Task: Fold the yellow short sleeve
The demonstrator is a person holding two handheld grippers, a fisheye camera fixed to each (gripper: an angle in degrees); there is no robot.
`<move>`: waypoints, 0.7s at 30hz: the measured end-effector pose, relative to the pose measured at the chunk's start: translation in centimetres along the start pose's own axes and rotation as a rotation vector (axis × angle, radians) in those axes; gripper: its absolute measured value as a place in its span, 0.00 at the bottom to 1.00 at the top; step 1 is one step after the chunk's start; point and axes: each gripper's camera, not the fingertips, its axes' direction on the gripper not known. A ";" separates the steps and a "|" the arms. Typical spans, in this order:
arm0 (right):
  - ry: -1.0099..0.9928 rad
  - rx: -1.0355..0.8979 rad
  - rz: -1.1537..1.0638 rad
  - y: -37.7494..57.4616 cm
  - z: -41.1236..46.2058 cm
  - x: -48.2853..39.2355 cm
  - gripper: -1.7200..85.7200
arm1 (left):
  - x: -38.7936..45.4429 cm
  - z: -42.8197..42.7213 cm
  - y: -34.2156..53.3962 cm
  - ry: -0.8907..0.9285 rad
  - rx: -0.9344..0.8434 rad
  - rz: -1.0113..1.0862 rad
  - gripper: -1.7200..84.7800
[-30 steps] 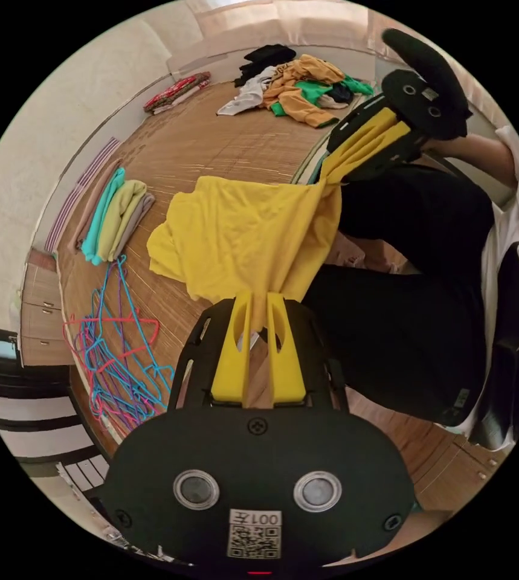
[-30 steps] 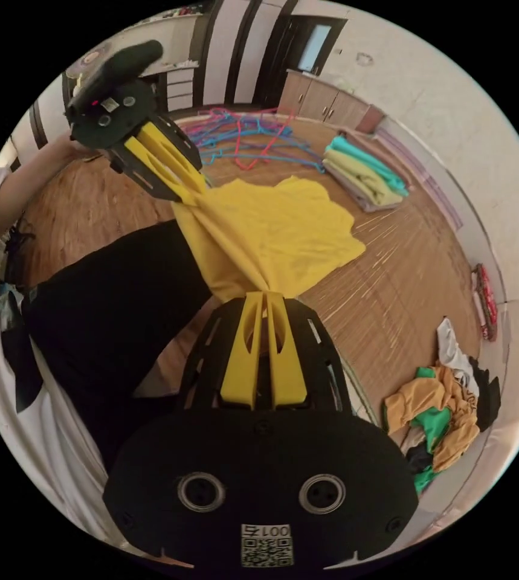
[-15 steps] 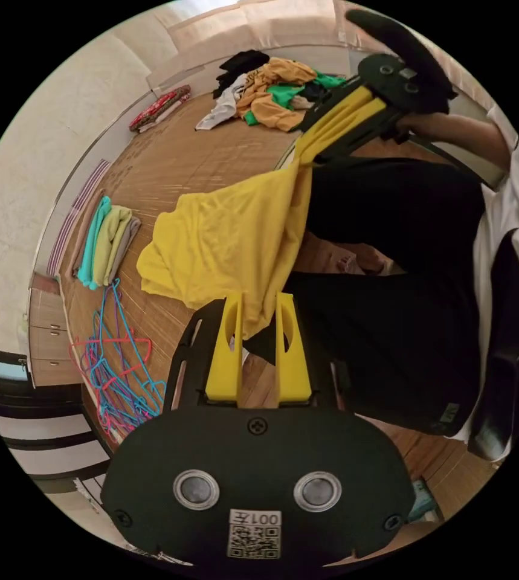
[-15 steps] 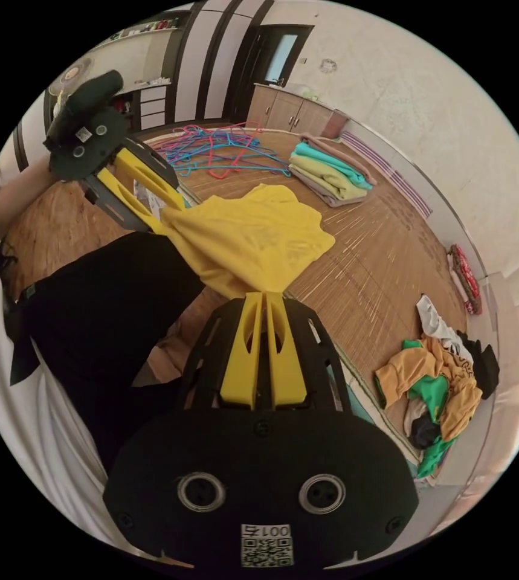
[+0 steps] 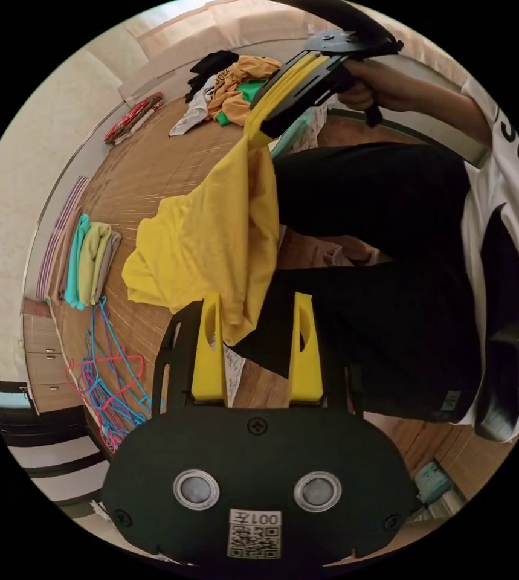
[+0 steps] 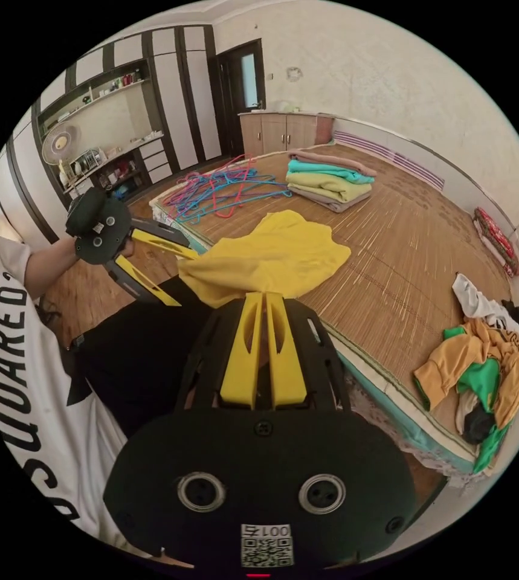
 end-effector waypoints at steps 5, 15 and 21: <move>0.015 -0.044 -0.036 -1.9 -1.2 0.7 0.02 | -3.1 0.1 1.3 -0.002 -0.031 -0.061 0.13; 0.009 -0.189 -0.111 -4.3 -0.9 1.0 0.03 | -3.8 -0.7 3.0 -0.088 0.029 0.088 0.12; -0.026 -0.230 -0.107 -6.1 -1.3 2.1 0.03 | -2.4 -0.3 2.9 -0.167 -0.027 0.427 0.08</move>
